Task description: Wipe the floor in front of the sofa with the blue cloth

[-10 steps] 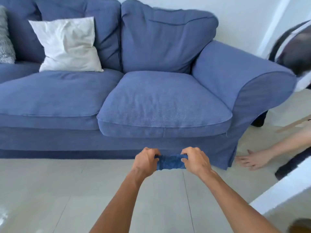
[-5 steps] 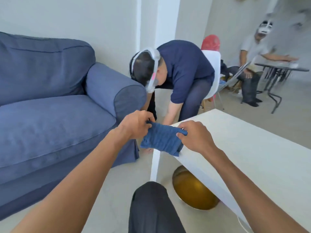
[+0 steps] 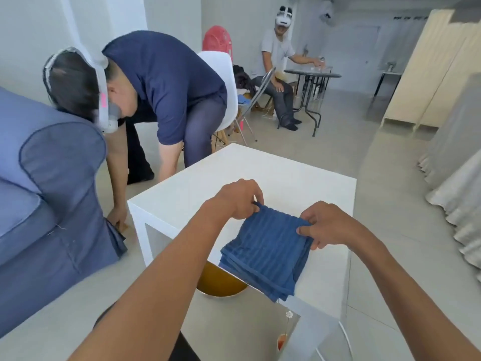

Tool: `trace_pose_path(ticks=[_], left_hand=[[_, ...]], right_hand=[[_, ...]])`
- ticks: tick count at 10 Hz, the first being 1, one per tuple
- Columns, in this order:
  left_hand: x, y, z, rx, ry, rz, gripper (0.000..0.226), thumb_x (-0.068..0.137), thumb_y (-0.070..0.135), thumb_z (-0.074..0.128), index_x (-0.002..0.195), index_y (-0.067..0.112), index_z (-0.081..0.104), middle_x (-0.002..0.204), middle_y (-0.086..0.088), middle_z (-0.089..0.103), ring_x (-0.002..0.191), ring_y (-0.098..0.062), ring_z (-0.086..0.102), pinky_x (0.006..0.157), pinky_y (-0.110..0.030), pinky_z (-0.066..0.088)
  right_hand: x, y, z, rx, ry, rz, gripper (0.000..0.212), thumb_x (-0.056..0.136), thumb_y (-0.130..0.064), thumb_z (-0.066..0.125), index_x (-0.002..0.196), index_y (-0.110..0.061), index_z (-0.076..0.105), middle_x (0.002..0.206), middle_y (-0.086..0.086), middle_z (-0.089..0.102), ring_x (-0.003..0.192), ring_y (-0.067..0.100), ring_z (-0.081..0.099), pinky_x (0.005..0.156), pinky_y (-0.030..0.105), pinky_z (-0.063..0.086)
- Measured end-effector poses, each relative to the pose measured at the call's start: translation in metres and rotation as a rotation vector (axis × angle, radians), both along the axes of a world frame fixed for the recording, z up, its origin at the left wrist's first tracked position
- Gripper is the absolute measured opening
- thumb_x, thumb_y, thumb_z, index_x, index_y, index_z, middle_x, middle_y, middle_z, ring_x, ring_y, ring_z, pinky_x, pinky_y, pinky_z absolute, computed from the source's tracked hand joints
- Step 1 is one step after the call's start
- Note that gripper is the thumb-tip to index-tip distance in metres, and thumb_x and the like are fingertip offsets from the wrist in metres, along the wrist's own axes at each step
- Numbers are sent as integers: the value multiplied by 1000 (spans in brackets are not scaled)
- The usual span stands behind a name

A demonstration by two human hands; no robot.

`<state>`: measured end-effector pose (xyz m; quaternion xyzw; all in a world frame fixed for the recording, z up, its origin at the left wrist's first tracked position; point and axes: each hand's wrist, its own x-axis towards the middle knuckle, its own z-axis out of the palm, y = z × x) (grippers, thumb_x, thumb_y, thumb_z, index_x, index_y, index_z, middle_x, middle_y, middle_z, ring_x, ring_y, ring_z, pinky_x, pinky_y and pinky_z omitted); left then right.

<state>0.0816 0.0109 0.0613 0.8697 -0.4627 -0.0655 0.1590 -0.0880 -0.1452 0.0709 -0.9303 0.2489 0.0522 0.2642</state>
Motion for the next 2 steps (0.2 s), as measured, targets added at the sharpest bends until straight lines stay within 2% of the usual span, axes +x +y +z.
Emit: trace_pose_path(ticks=[1,2], left_hand=[[-7,-15,-18,0,-96,28,24,94,21,61,117,21,67,119,-1,66,104,-21,61,78,-28,41],[-4,-11,-32,-33,-154,98,30,99,26,54,128,20,61,129,-2,63,114,-21,59,89,-28,43]], right_hand=[[3,-13,-20,-138,20,-37,8,91,-25,66,94,-20,71,95,7,76,80,20,73,78,35,60],[17,-9,-36,-250,-76,-55,38,97,-40,59,130,-22,62,126,4,66,113,22,62,96,38,53]])
